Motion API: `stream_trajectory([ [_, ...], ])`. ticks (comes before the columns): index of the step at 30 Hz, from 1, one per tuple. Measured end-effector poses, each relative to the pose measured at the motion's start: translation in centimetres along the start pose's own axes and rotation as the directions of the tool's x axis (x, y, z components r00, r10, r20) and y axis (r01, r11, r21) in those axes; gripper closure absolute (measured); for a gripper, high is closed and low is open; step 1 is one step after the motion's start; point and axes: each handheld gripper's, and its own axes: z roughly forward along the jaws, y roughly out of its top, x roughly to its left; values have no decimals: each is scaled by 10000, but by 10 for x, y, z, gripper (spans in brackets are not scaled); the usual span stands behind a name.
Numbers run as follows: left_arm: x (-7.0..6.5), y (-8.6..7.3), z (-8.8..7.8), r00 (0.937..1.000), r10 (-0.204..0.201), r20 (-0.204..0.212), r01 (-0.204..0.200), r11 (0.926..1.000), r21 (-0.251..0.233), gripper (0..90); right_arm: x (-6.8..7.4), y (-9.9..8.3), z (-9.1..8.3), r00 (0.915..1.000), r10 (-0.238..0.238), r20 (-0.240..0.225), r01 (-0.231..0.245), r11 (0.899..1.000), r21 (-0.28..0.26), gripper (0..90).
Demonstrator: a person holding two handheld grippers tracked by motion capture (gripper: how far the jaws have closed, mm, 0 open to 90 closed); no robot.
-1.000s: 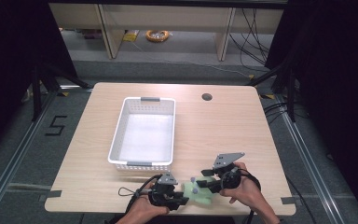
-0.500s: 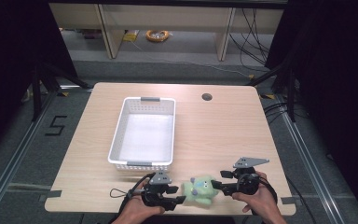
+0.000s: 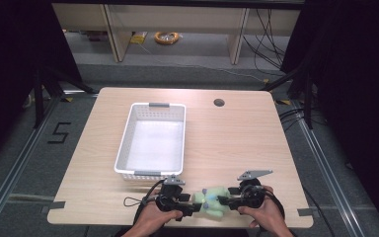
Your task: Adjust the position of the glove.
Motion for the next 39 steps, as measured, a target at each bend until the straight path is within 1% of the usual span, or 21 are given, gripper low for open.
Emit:
stream_trajectory([
  [2, 0, 0, 4, 9999, 46, -89, -45, 9999, 121, 414, 1, -1, 2, 10000, 0, -91, 1, 9999, 102, 433],
  [3, -1, -1, 8, 9999, 38, -99, -35, 9996, 282, 414, 2, -2, 2, 10000, -8, 36, 8, 9999, 119, 439],
  [6, -1, -3, 11, 10000, 33, -14, -32, 9992, 386, 412, 0, -3, 4, 9998, 96, -162, -95, 10000, 30, 457],
  [10, -2, -3, 11, 9999, 36, -120, -32, 9994, 332, 423, -2, -4, 5, 9991, 244, -359, -243, 9997, 36, 465],
  [11, -3, -3, 13, 10000, 21, 1, -21, 9996, 282, 433, -3, -5, 7, 9980, 362, -528, -358, 9993, 80, 477],
  [13, -4, -3, 14, 10000, 77, -25, -76, 9996, 255, 452, -4, -5, 9, 9954, 455, -843, -448, 9989, 98, 490],
  [16, -4, -4, 15, 9998, 176, -2, -176, 9996, 212, 480, -3, -6, 10, 9955, 570, -760, -564, 9984, 99, 506],
  [19, -3, -4, 16, 9998, 189, 15, -190, 9997, 140, 509, -5, -7, 11, 9925, 617, -1055, -614, 9981, 59, 522],
  [20, -4, -5, 16, 9998, 172, -104, -171, 9998, 96, 558, -4, -7, 12, 9889, 823, -1239, -814, 9966, 128, 533],
  [21, -1, -5, 16, 9998, 186, 121, -188, 9998, 92, 577, -6, -7, 12, 9902, 748, -1177, -741, 9972, 102, 550],
  [23, -1, -5, 16, 9997, 162, 186, -162, 9999, -13, 615, -6, -7, 12, 9874, 847, -1334, -840, 9964, 113, 568],
  [26, -2, -5, 14, 9995, 296, 68, -295, 9995, -120, 668, -7, -7, 13, 9850, 877, -1484, -878, 9961, 60, 612],
  [27, -2, -5, 14, 9995, 296, 68, -295, 9995, -120, 682, -4, -8, 12, 9795, 1208, -1612, -1197, 9927, 166, 633],
  [28, -2, -5, 13, 9994, 355, 25, -355, 9994, -29, 682, -4, -8, 12, 9795, 1208, -1612, -1197, 9927, 166, 633],
  [29, -1, -5, 14, 9988, 418, 264, -416, 9991, -80, 698, -6, -8, 12, 9860, 774, -1478, -789, 9969, -45, 661],
  [30, -1, -5, 14, 9988, 423, 261, -420, 9991, -115, 702, -3, -8, 11, 9811, 1111, -1587, -1119, 9937, 42, 670],
  [31, -1, -5, 14, 9988, 423, 261, -420, 9991, -115, 707, -3, -8, 11, 9811, 1111, -1587, -1119, 9937, 42, 670],
  [32, -1, -5, 14, 9987, 433, 274, -430, 9990, -127, 707, -3, -8, 11, 9814, 948, -1672, -971, 9953, -61, 683],
  [33, -2, -5, 14, 9991, 368, 216, -363, 9991, -232, 715, -5, -9, 10, 9851, 677, -1579, -736, 9968, -316, 700],
  [36, -2, -4, 13, 9993, 362, 126, -359, 9992, -174, 724, -5, -9, 9, 9836, 686, -1669, -770, 9961, -442, 712],
  [39, -2, -4, 14, 9987, 430, 258, -423, 9988, -263, 730, -6, -10, 7, 9847, 629, -1623, -735, 9955, -600, 720],
])
